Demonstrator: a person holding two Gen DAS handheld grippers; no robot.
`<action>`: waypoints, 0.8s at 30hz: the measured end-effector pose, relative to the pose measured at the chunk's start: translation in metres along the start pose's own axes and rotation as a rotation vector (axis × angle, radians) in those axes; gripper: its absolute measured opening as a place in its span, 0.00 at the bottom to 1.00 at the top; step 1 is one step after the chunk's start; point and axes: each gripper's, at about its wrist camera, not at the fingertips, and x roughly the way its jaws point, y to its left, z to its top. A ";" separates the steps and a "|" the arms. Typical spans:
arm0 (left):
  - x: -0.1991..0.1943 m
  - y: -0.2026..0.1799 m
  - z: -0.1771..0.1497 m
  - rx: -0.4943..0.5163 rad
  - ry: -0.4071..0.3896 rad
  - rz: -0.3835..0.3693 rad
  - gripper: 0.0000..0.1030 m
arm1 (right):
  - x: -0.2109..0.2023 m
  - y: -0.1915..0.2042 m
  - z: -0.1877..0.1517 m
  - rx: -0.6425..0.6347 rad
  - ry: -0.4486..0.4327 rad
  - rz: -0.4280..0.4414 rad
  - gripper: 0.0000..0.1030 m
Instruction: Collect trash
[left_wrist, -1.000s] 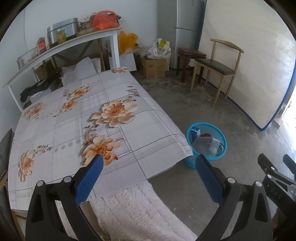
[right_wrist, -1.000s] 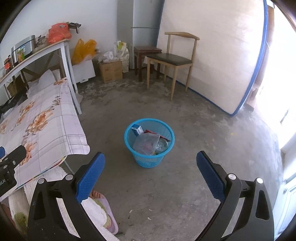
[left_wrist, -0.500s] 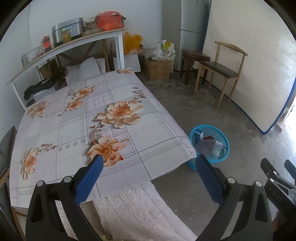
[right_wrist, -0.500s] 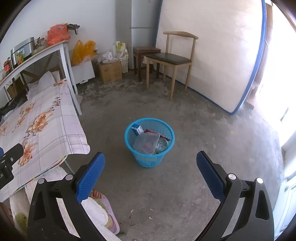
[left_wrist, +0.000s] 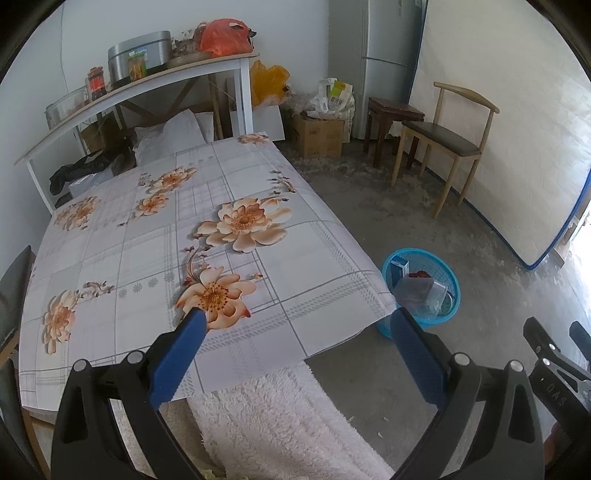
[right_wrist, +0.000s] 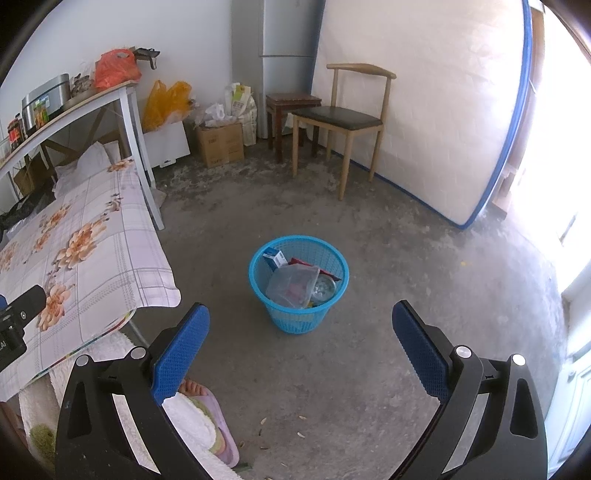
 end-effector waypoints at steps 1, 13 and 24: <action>0.001 0.000 0.000 0.001 0.001 0.000 0.95 | 0.000 0.000 0.000 -0.001 0.000 0.001 0.92; 0.004 -0.002 -0.002 0.010 0.017 -0.004 0.95 | -0.001 -0.001 0.000 -0.001 0.001 0.000 0.92; 0.007 -0.003 -0.003 0.013 0.029 -0.007 0.95 | -0.001 0.000 0.000 -0.001 0.000 0.001 0.92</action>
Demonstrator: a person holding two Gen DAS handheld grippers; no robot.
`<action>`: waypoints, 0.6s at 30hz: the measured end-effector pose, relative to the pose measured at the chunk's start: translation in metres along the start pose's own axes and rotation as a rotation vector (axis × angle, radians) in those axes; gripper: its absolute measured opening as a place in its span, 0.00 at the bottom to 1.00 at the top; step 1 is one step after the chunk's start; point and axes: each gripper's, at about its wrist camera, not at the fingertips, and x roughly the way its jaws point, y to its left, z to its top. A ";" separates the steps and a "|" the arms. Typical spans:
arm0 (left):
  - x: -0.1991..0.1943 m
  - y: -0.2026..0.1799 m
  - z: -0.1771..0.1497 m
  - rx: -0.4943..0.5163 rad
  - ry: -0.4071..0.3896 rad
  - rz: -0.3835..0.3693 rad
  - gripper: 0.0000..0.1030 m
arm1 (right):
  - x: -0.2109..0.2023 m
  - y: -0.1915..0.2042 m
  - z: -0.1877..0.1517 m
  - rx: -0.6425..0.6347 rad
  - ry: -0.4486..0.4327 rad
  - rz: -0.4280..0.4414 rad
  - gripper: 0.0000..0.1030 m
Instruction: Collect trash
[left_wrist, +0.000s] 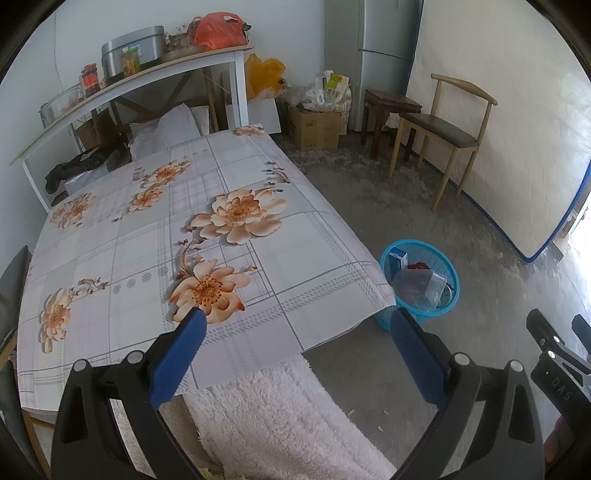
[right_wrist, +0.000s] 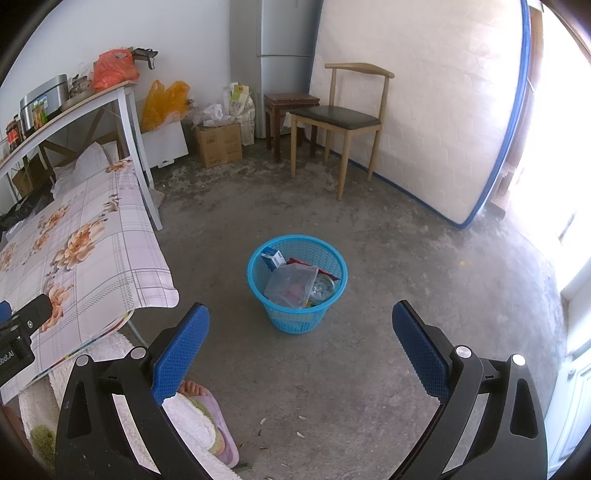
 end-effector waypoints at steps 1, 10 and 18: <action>0.000 0.000 0.000 0.001 0.001 0.000 0.95 | 0.001 0.000 0.000 0.000 0.001 -0.001 0.92; 0.001 -0.001 -0.001 0.002 0.002 0.002 0.95 | 0.001 -0.001 0.000 0.001 0.001 0.001 0.92; 0.001 -0.001 -0.001 0.004 0.002 0.000 0.95 | 0.000 -0.001 0.000 0.003 0.000 0.001 0.92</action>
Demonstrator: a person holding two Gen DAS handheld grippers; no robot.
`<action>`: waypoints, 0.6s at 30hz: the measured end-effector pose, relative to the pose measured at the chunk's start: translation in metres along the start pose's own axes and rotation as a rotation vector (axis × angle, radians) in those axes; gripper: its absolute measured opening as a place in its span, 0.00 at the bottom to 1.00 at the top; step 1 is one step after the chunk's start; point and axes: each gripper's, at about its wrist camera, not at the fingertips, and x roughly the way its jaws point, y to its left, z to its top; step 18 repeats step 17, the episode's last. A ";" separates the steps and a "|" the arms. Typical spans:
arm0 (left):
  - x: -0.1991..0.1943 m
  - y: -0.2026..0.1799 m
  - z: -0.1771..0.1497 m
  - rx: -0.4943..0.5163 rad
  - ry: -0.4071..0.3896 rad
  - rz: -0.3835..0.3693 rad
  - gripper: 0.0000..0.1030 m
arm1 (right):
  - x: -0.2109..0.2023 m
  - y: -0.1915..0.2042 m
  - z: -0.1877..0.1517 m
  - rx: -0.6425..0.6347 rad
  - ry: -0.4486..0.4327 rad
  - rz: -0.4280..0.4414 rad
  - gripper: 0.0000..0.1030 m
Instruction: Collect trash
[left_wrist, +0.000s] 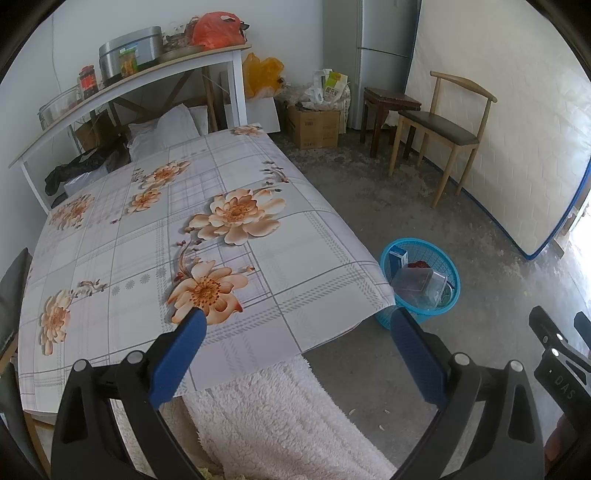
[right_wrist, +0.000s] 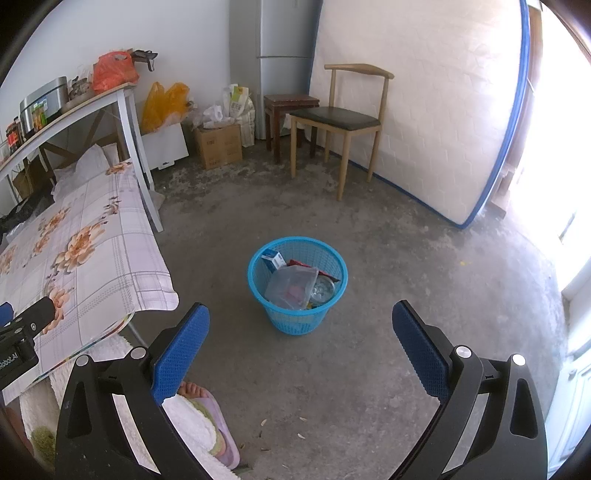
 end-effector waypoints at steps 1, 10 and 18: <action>0.000 0.000 0.001 0.002 0.001 0.000 0.95 | 0.000 0.000 0.000 -0.001 0.000 0.000 0.92; 0.001 -0.001 0.001 0.005 0.003 -0.001 0.95 | -0.003 -0.001 0.001 0.001 0.001 -0.001 0.92; 0.002 -0.003 0.000 0.010 0.008 -0.005 0.95 | -0.001 -0.002 0.001 0.002 0.001 0.000 0.92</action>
